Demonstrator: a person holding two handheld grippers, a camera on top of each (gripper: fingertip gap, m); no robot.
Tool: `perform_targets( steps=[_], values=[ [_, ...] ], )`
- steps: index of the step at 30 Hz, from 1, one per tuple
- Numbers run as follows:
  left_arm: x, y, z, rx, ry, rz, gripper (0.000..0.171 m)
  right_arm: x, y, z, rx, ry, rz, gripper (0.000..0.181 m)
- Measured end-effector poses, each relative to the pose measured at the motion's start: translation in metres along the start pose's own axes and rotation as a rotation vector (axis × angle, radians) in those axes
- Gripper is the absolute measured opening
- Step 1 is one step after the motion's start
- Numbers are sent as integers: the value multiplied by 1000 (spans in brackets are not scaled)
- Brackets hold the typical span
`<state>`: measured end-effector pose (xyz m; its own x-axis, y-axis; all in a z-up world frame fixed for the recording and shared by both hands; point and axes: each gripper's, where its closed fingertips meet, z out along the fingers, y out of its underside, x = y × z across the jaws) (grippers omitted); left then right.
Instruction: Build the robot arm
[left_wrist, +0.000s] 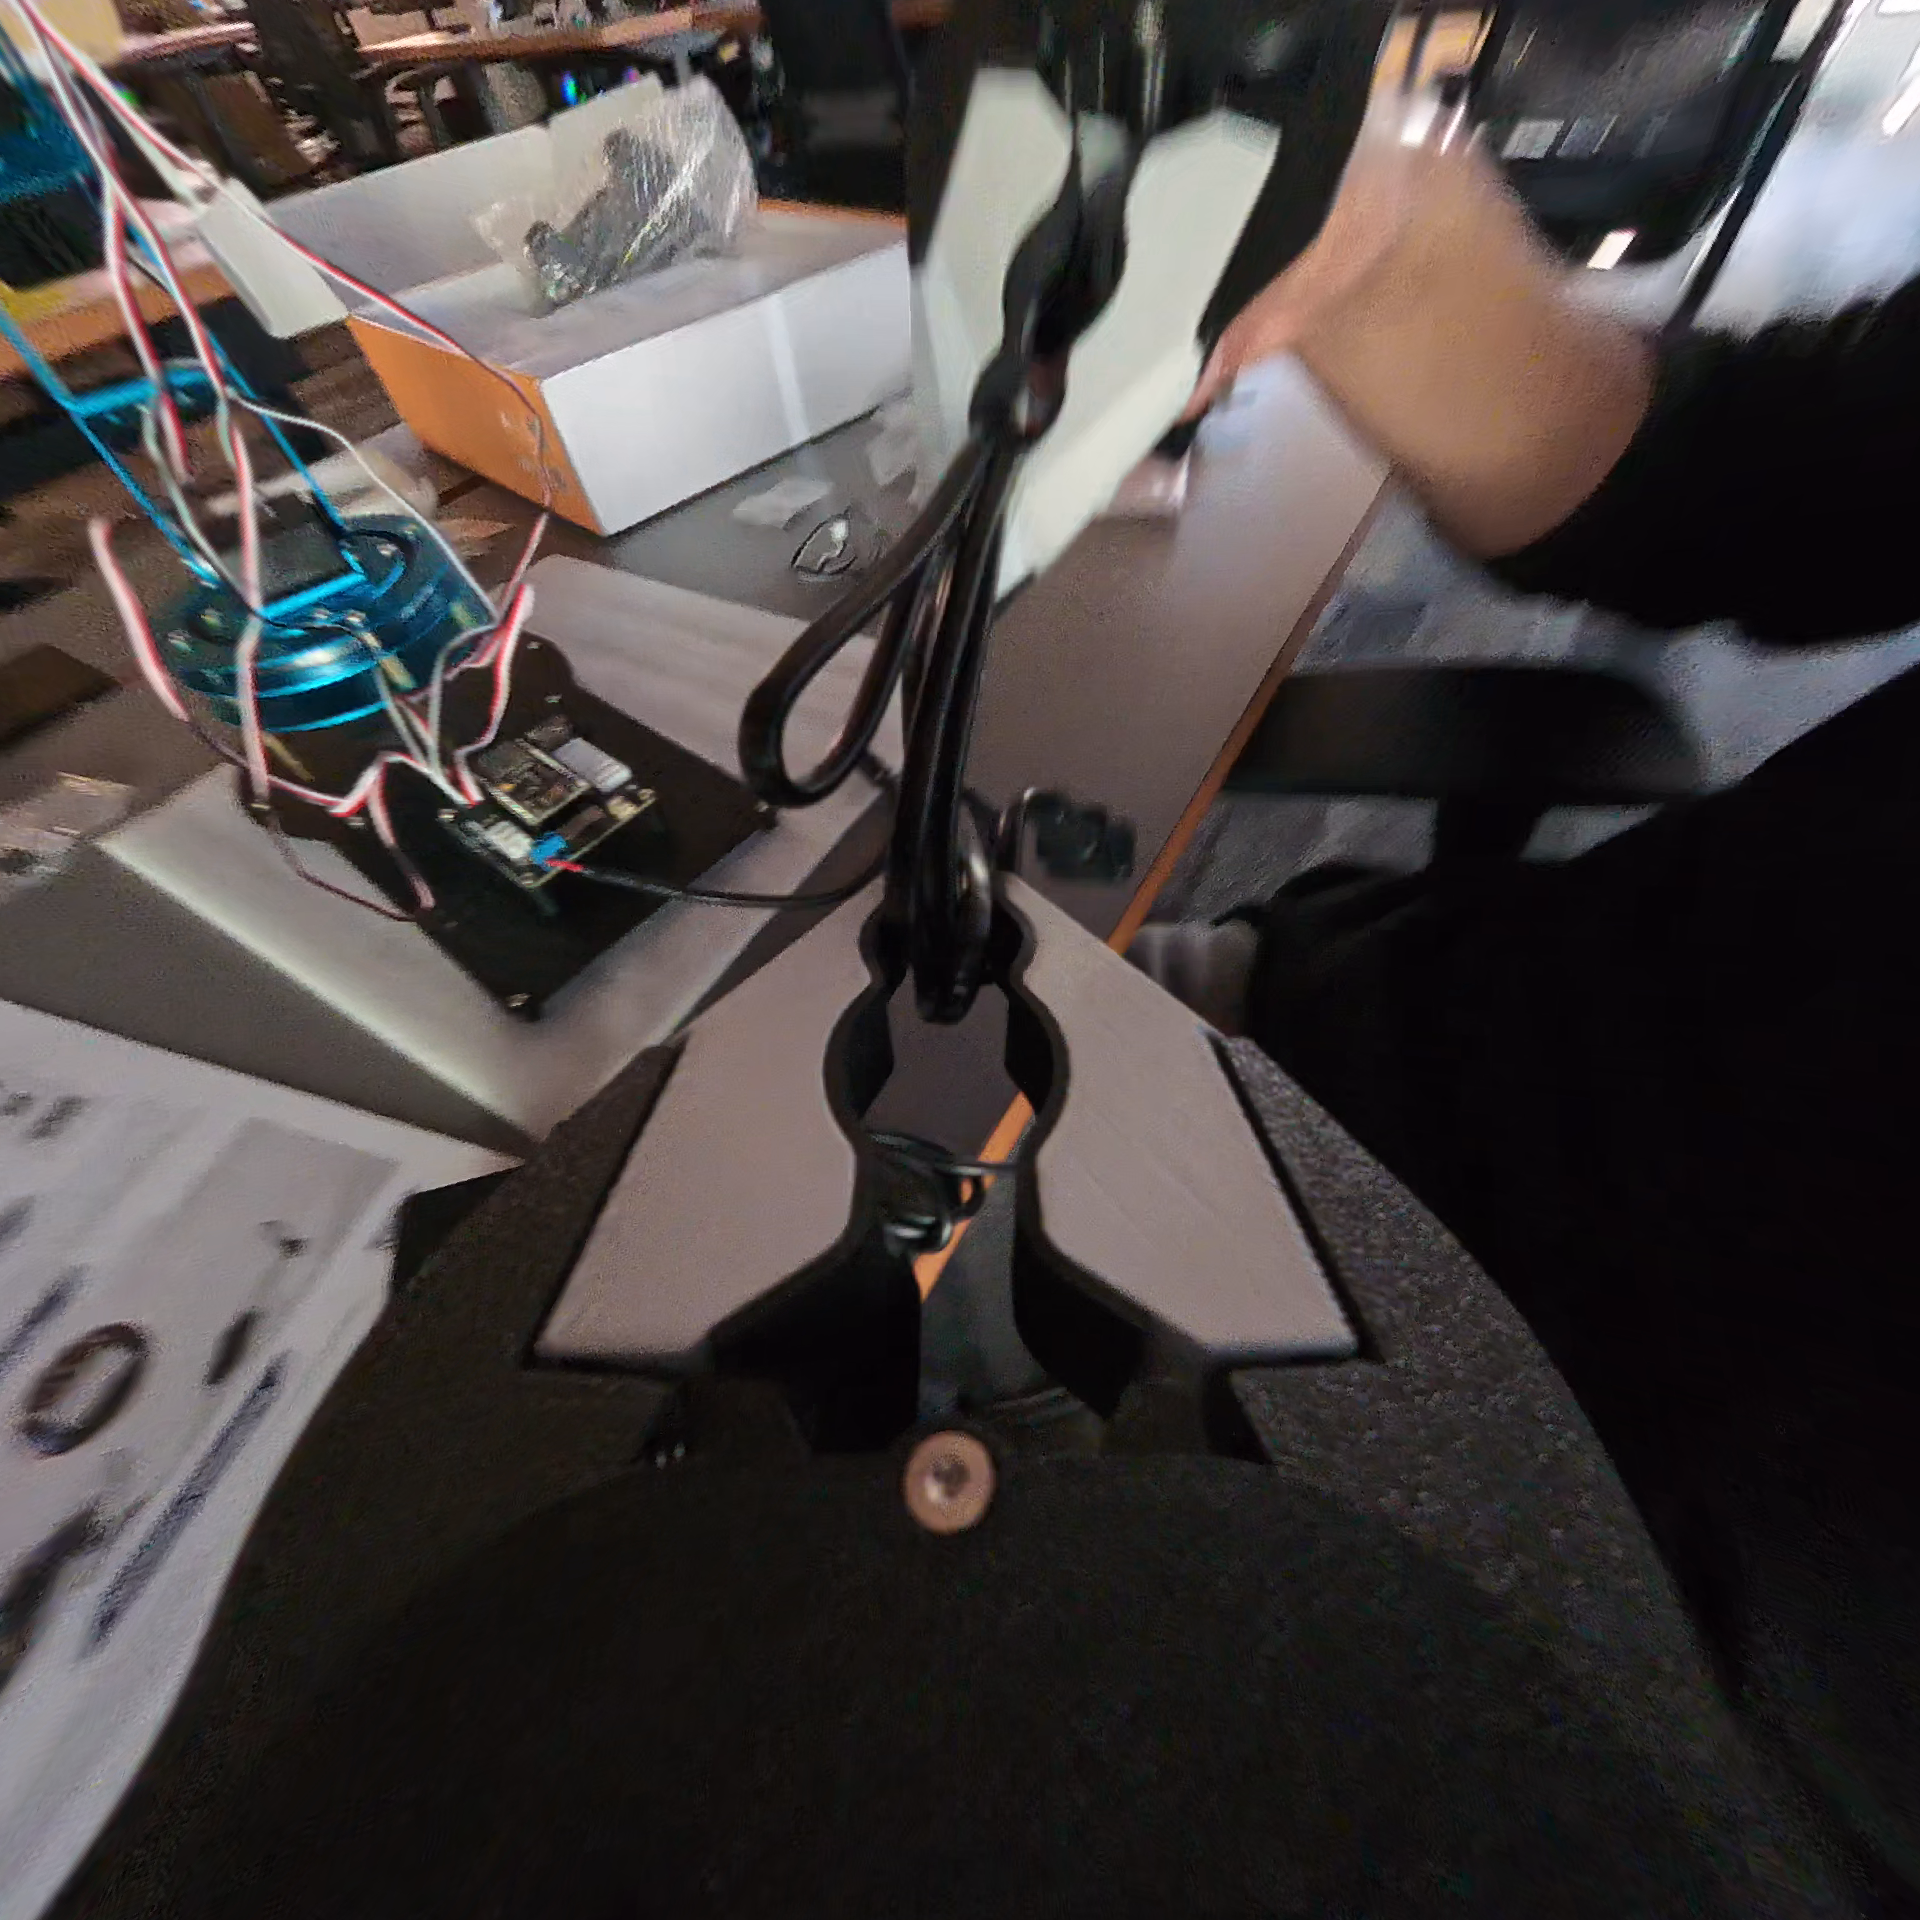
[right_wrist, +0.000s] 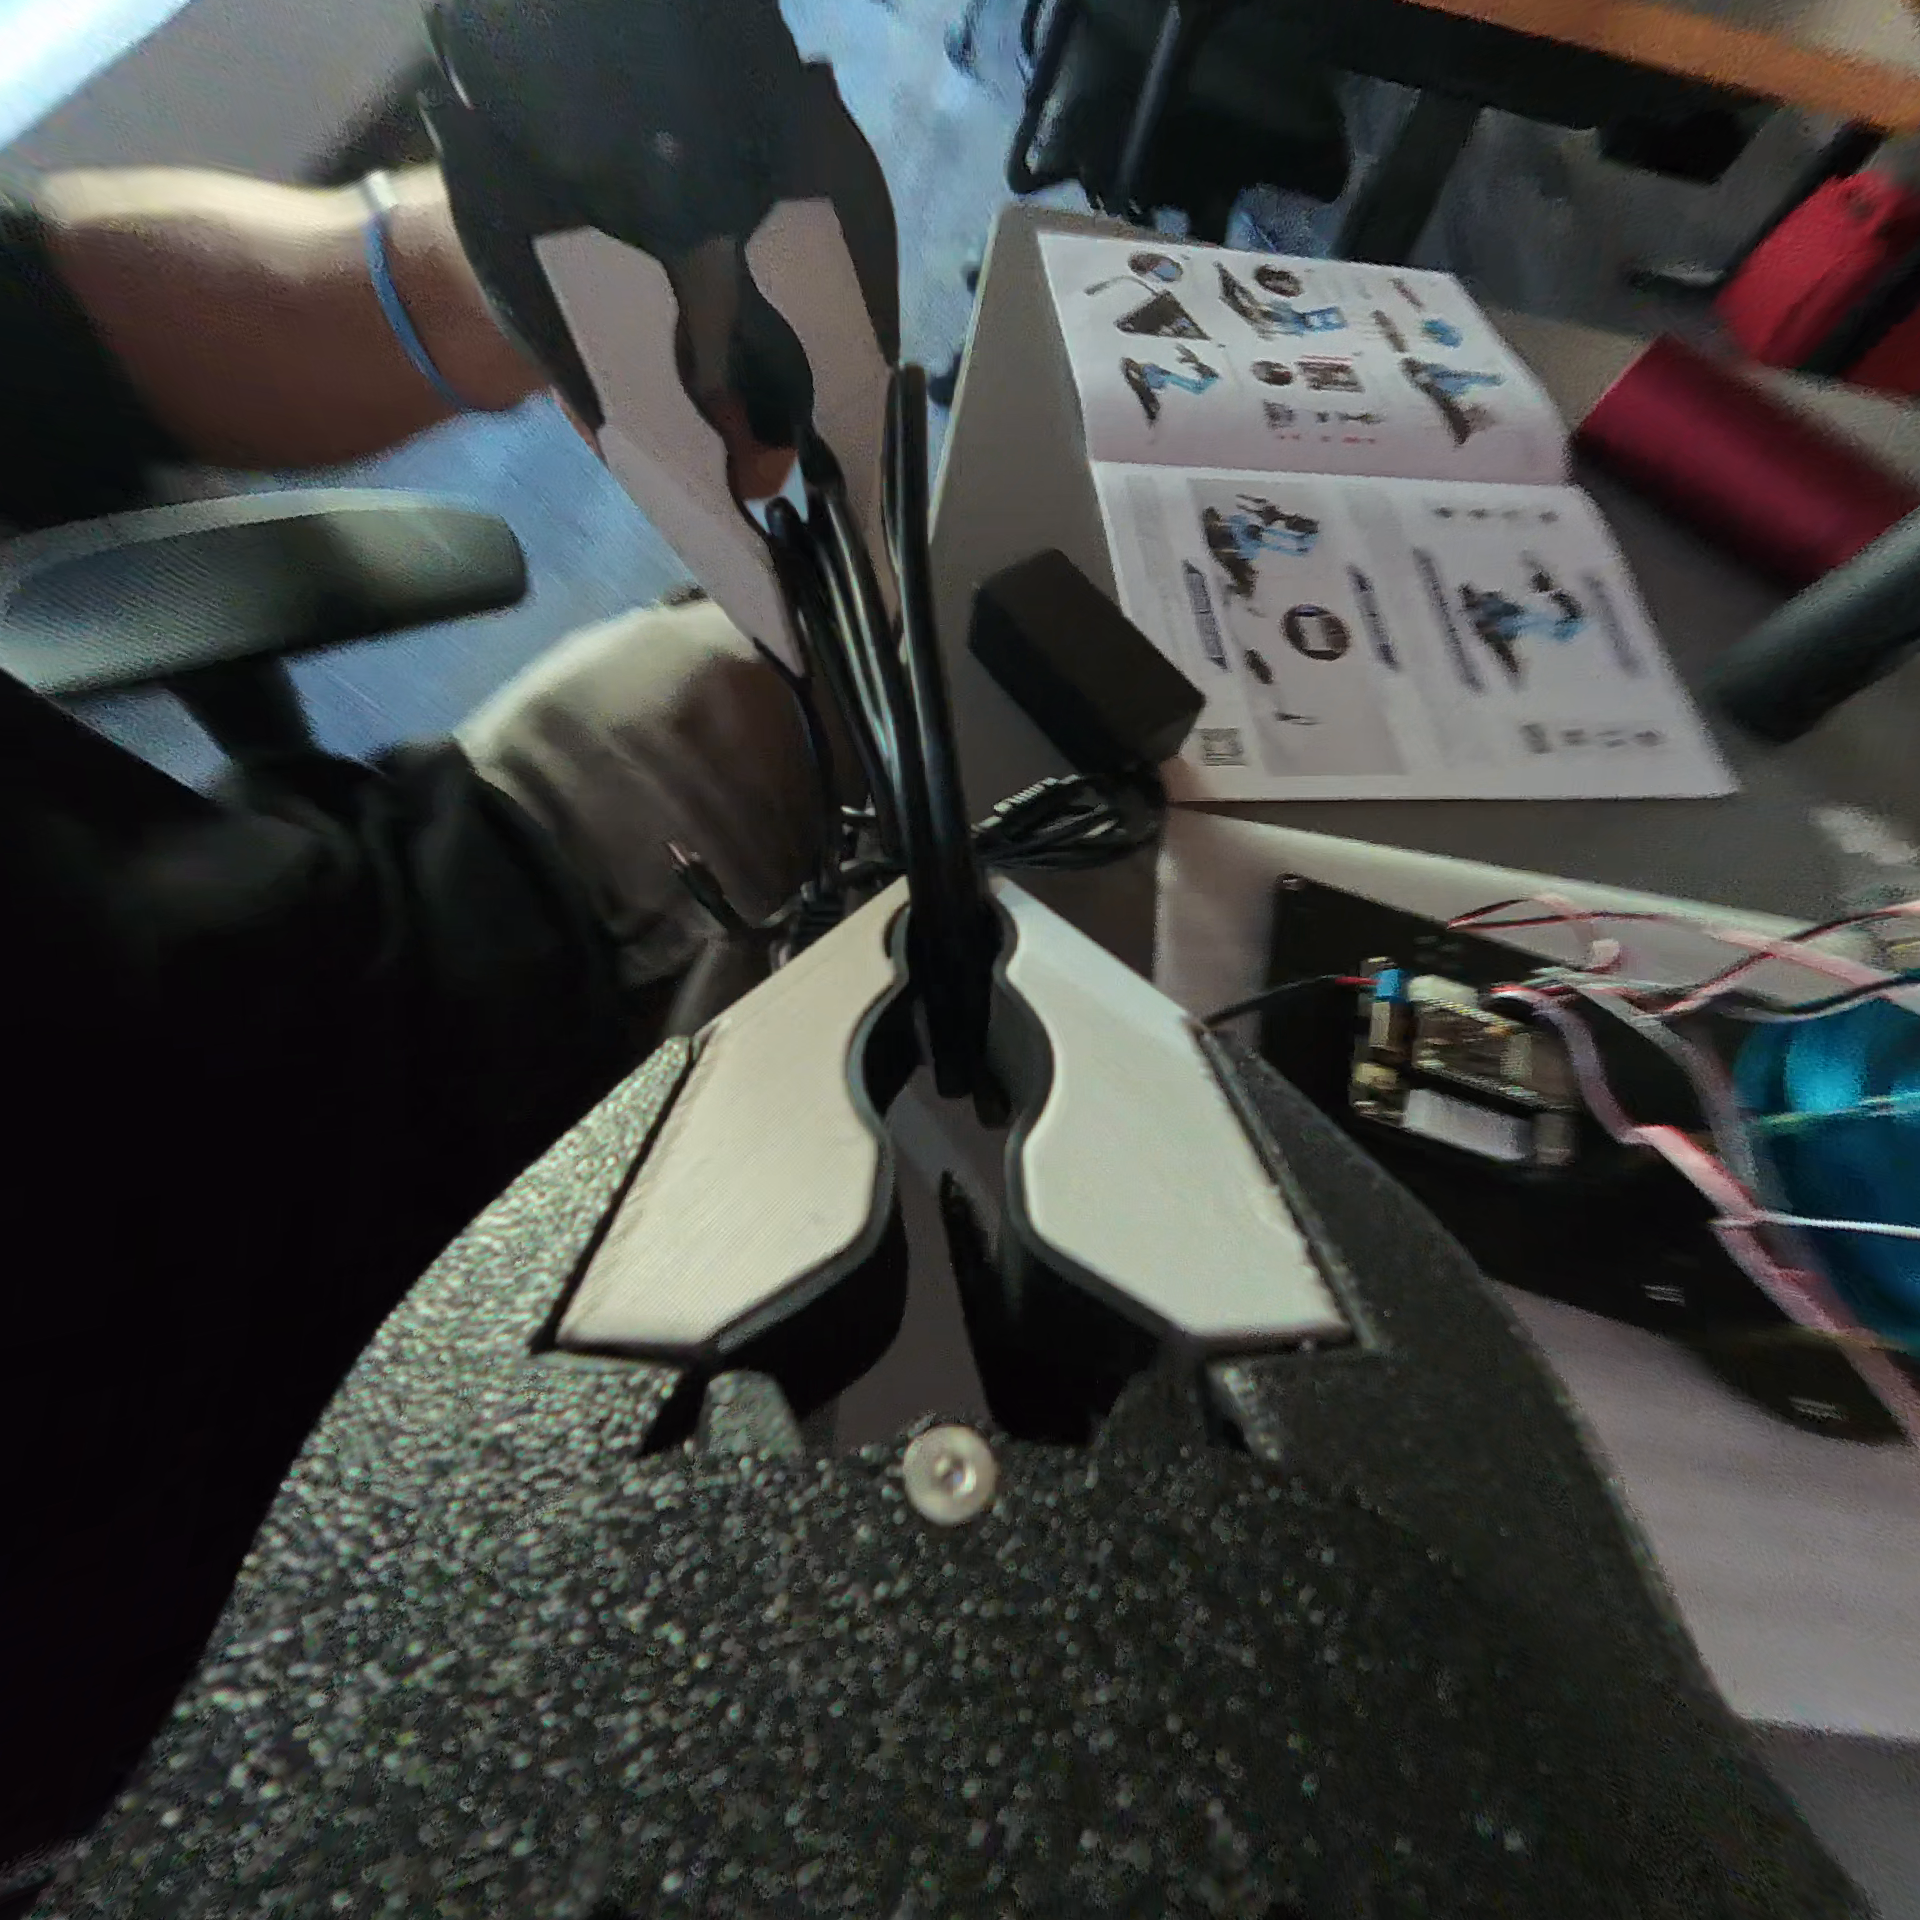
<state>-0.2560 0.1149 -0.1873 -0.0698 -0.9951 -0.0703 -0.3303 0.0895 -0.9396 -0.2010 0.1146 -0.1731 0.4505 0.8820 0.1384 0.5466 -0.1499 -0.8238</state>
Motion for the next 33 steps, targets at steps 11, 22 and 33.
perform_targets(
  steps=[11, 22, 33],
  values=[
    [9, -44, -57, 165, -16, -36, 26, -19, -75, -35, 74, -18, -92, 4],
    [55, -36, -54, 331, 14, -408, 2, -68, -90, -26, 231, 179, 70, 4],
    [121, -41, -112, 254, -53, -345, 34, -142, -78, -72, 294, 380, 226, 5]
  ],
)
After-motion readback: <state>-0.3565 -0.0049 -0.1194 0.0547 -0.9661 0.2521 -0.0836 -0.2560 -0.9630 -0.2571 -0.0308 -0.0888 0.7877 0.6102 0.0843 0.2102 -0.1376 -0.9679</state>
